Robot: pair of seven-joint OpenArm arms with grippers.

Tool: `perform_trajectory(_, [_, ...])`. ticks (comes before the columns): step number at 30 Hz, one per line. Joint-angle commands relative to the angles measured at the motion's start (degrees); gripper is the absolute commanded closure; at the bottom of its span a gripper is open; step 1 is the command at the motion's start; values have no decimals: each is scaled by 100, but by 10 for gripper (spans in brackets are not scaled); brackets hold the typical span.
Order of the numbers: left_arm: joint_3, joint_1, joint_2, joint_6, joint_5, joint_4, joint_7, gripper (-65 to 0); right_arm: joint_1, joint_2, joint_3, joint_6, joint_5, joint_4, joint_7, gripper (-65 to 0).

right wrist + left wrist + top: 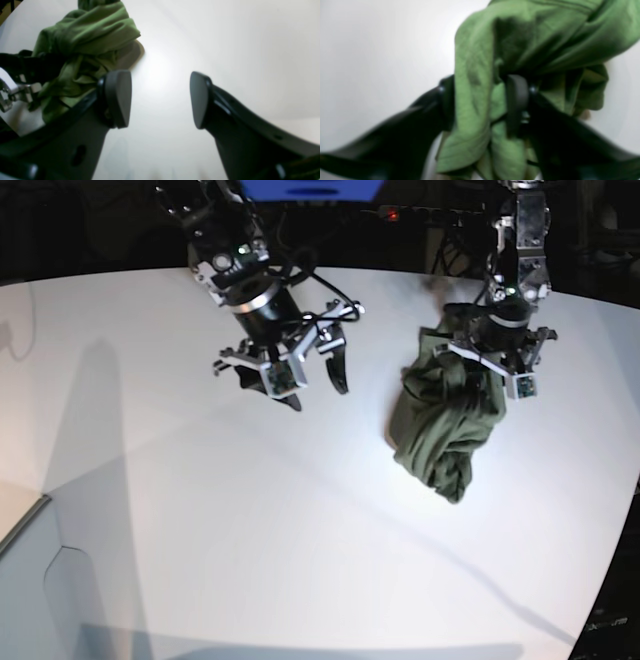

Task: Layout the t-shirt on the table in an organized manner, then fold the t-shirt properly
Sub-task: 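Lift the shirt with the left gripper and drag it toward the right gripper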

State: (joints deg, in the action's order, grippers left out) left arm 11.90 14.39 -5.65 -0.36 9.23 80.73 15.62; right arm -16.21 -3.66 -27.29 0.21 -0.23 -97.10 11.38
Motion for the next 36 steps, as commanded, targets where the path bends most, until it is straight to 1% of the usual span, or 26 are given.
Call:
perform_trajectory(1, [10, -37, -20, 5, -22, 125, -80, -138, 25, 19, -1, 19, 1, -53, -157, -373])
perform_trajectory(3, [10, -46, -20, 5, -22, 160, -80, -10, 34, 19, 8, 19, 1, 53, -157, -373])
perform_trajectory(4, [10, -72, -20, 5, -22, 222, -80, 0, 34, 19, 17, 19, 1, 97, -157, -373])
perform_trajectory(5, [10, -81, -20, 5, -22, 301, -80, 0, 34, 19, 17, 19, 1, 150, -157, -373])
perform_trajectory(6, [10, -81, -20, 5, -22, 406, -80, -20, 43, 10, 26, 19, 1, 185, -157, -373])
perform_trajectory(8, [10, -63, -20, 5, -22, 723, -80, 0, 43, 1, 34, 19, 1, 185, -157, -373])
perform_trajectory(13, [10, -107, -28, 5, -58, 1892, -72, -3, 113, -8, 193, 19, -8, 158, -157, -373])
perform_trajectory(16, [1, -239, -28, 5, -75, 2367, -63, -3, 131, -8, 351, 19, -8, 141, -157, -373])
perform_trajectory(17, [-25, -301, -28, 5, -84, 2446, -10, -3, 139, -8, 412, 19, -8, 132, -157, -373])
perform_trajectory(18, [-96, -354, -28, 5, -119, 2481, 157, -3, 139, -8, 491, 19, -8, 132, -157, -373])
perform_trajectory(20, [-227, -459, -28, 5, -198, 2481, 368, -3, 139, -8, 623, 19, -8, 132, -157, -373])
perform_trajectory(27, [-1124, -468, -28, 5, -207, 2103, 386, -3, 139, -8, 949, 19, -8, 132, -157, -373])
perform_trajectory(29, [-1344, -415, -81, 5, -321, 1874, 421, -3, 139, -8, 984, 19, -8, 132, -157, -373])
perform_trajectory(32, [-1405, -125, -195, 5, -550, 1373, 368, -3, 139, -8, 1107, 19, -8, 132, -157, -373])
perform_trajectory(36, [-1397, 121, -204, 5, -620, 907, 368, -3, 157, -60, 1089, 19, -8, 132, -157, -373])
